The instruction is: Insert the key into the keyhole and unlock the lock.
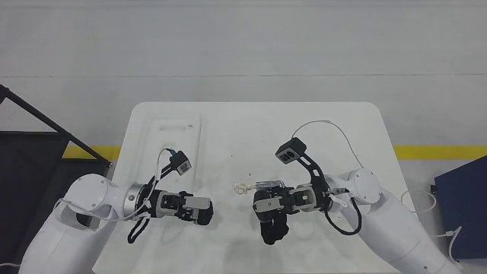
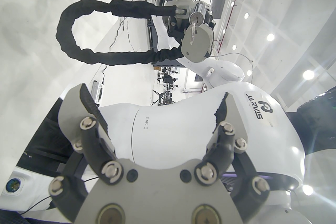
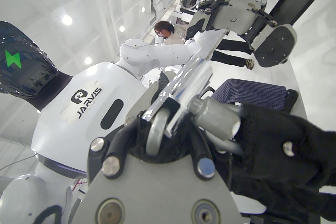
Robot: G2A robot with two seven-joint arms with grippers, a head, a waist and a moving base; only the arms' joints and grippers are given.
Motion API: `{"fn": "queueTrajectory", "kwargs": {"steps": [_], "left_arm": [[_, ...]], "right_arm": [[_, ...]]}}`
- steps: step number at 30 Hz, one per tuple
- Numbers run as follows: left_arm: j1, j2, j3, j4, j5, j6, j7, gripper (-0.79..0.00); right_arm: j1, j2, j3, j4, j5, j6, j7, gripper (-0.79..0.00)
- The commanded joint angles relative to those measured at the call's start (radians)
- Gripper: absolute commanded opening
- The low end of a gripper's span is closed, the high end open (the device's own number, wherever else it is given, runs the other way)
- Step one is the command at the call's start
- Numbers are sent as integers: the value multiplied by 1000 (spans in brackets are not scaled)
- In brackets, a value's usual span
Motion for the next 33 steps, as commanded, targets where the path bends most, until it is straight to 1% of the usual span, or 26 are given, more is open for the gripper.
{"fn": "queueTrajectory", "kwargs": {"steps": [1, 22, 25, 33], "left_arm": [[0, 0, 0, 0, 0, 0, 0, 0], [0, 0, 0, 0, 0, 0, 0, 0], [0, 0, 0, 0, 0, 0, 0, 0], [0, 0, 0, 0, 0, 0, 0, 0]], "right_arm": [[0, 0, 0, 0, 0, 0, 0, -785], [0, 0, 0, 0, 0, 0, 0, -785], [-4, -3, 3, -25, -17, 16, -34, -785], [20, -14, 25, -50, -28, 42, -41, -785]]}}
